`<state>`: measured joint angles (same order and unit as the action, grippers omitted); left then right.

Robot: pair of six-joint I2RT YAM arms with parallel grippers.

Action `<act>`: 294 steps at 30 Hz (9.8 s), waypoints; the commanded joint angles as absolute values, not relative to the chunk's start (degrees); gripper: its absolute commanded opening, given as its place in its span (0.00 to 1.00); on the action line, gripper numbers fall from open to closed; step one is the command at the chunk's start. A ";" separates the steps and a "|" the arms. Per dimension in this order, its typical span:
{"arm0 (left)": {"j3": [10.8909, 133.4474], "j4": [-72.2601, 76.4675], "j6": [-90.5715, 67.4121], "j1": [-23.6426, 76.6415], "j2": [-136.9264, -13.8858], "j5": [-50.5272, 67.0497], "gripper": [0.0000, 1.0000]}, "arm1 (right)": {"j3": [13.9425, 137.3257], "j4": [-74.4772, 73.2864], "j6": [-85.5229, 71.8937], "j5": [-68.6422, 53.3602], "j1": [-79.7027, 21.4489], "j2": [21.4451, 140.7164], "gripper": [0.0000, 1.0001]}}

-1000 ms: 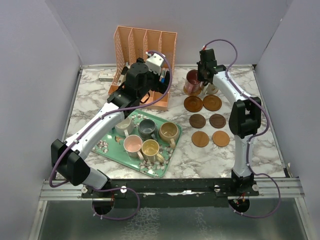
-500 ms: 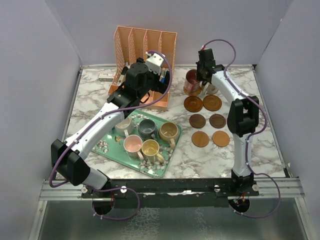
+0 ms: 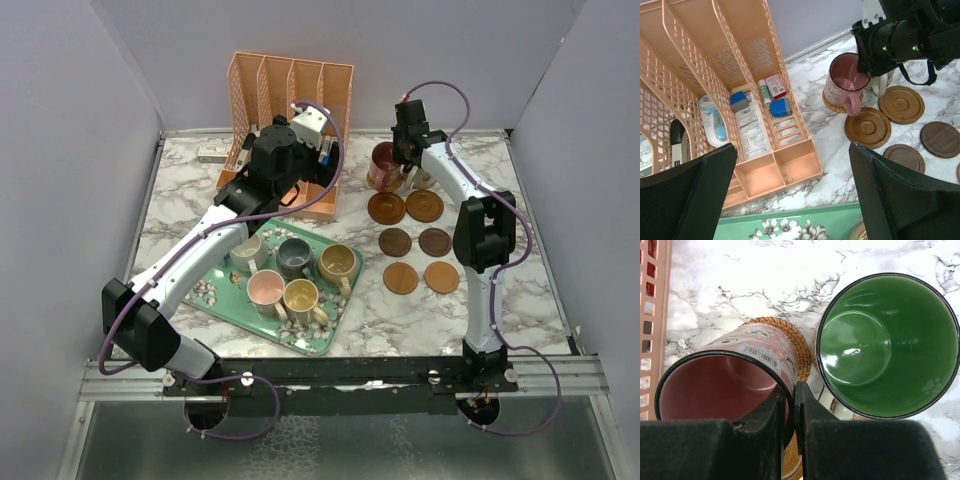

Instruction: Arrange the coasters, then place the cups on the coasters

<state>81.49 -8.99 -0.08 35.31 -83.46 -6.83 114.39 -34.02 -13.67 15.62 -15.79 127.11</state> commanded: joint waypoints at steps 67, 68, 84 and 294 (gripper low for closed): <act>79.76 -7.55 -1.13 34.12 -80.00 -3.85 0.99 | 117.82 -33.44 -13.19 15.38 -15.98 126.21 0.22; 79.74 -7.51 -1.06 34.08 -79.98 -3.85 0.99 | 117.86 -33.55 -13.18 15.38 -15.99 126.22 0.22; 79.46 -7.50 -1.05 33.75 -79.75 -3.53 0.99 | 119.09 -33.07 -11.46 15.86 -15.95 125.61 0.26; 125.81 -46.17 9.11 35.07 -116.08 17.11 0.00 | 78.37 -46.07 51.18 -42.66 -21.68 76.74 0.65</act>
